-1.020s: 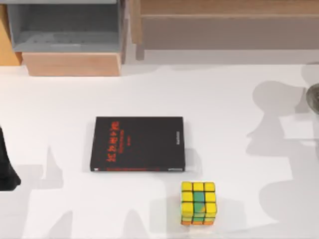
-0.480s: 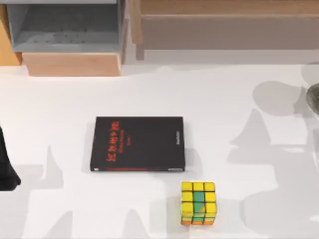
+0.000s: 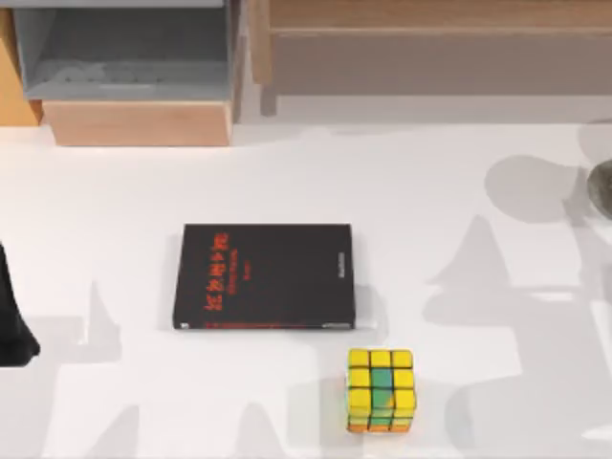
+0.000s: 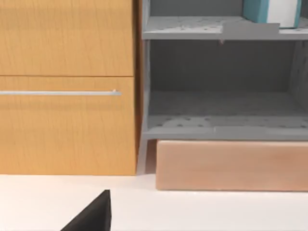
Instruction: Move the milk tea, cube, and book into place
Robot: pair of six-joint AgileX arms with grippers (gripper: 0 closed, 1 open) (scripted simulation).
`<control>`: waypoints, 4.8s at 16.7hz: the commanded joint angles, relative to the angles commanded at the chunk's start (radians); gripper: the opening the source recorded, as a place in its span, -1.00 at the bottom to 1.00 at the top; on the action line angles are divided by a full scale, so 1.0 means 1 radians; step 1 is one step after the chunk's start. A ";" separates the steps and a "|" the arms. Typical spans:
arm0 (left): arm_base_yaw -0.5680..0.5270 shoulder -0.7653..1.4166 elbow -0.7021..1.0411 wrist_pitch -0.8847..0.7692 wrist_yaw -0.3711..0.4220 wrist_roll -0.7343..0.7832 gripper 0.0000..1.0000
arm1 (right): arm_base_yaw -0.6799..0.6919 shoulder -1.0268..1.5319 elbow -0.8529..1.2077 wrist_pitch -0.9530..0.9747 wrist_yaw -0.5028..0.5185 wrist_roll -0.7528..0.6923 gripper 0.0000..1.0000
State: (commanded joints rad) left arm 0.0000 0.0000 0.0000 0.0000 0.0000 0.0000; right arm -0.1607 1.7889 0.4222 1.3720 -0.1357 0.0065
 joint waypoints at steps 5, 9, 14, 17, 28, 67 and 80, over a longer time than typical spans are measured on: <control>0.000 0.000 0.000 0.000 0.000 0.000 1.00 | 0.022 -0.035 0.095 -0.091 0.015 0.029 1.00; 0.000 0.000 0.000 0.000 0.000 0.000 1.00 | 0.113 -0.027 0.340 -0.338 0.035 0.107 1.00; 0.000 0.000 0.000 0.000 0.000 0.000 1.00 | 0.300 0.024 0.725 -0.828 0.063 0.263 1.00; 0.000 0.000 0.000 0.000 0.000 0.000 1.00 | 0.435 0.050 0.898 -1.171 0.081 0.379 1.00; 0.000 0.000 0.000 0.000 0.000 0.000 1.00 | 0.924 0.087 1.046 -2.329 0.128 0.803 1.00; 0.000 0.000 0.000 0.000 0.000 0.000 1.00 | 1.029 0.151 0.862 -2.287 0.137 0.895 -1.00; 0.000 0.000 0.000 0.000 0.000 0.000 1.00 | 1.027 0.110 0.932 -2.396 0.137 0.894 -1.00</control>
State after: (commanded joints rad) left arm 0.0000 0.0000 0.0000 0.0000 0.0000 0.0000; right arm 0.8658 1.8989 1.3547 -1.0240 0.0015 0.9010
